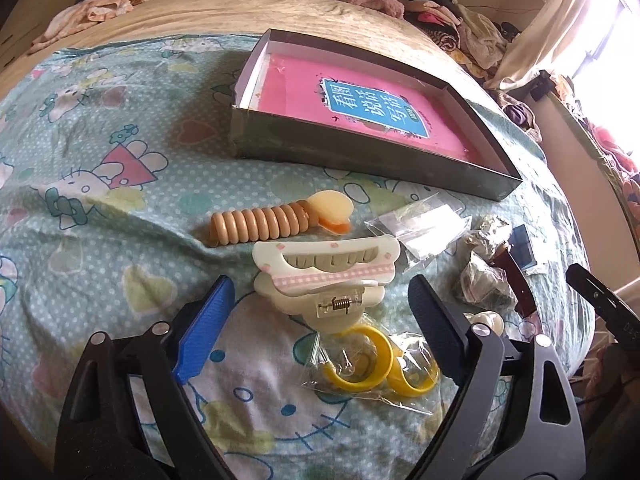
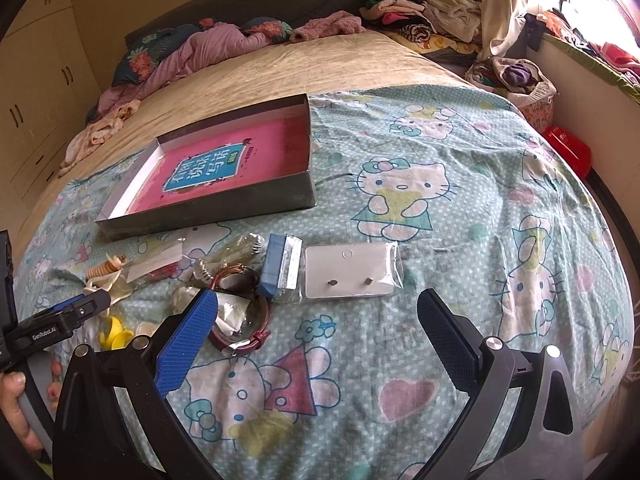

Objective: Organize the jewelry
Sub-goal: 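Grasp the cream claw clip with left tool while right tool grasps blue box, then carry claw clip into grey box with left tool while right tool drops blue box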

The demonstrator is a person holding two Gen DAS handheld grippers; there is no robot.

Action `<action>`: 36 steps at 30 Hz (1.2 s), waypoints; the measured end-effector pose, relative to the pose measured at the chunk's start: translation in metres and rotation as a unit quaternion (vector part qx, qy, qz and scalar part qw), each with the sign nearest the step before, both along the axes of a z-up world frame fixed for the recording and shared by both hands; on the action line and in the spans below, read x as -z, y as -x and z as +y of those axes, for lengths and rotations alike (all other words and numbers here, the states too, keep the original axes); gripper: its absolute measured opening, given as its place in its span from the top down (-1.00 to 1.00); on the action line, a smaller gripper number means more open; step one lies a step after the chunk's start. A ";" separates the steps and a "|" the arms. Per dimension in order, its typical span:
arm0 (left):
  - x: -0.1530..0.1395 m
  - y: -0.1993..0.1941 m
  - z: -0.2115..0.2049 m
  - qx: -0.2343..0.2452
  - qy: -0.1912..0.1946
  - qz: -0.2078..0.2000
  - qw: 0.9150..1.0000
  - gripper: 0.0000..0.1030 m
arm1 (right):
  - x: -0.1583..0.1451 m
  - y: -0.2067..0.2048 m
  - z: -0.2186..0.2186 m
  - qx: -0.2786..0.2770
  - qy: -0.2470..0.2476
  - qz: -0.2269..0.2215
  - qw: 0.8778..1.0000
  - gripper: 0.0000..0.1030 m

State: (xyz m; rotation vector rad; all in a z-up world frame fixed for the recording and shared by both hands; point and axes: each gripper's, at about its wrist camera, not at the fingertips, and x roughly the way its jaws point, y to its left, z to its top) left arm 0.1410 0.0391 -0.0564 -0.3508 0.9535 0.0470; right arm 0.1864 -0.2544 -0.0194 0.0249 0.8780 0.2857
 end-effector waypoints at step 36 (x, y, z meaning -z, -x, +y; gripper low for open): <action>-0.033 0.007 0.010 0.014 -0.004 -0.058 0.998 -0.22 | 0.002 -0.023 0.020 -0.049 -0.074 -0.004 0.996 0.52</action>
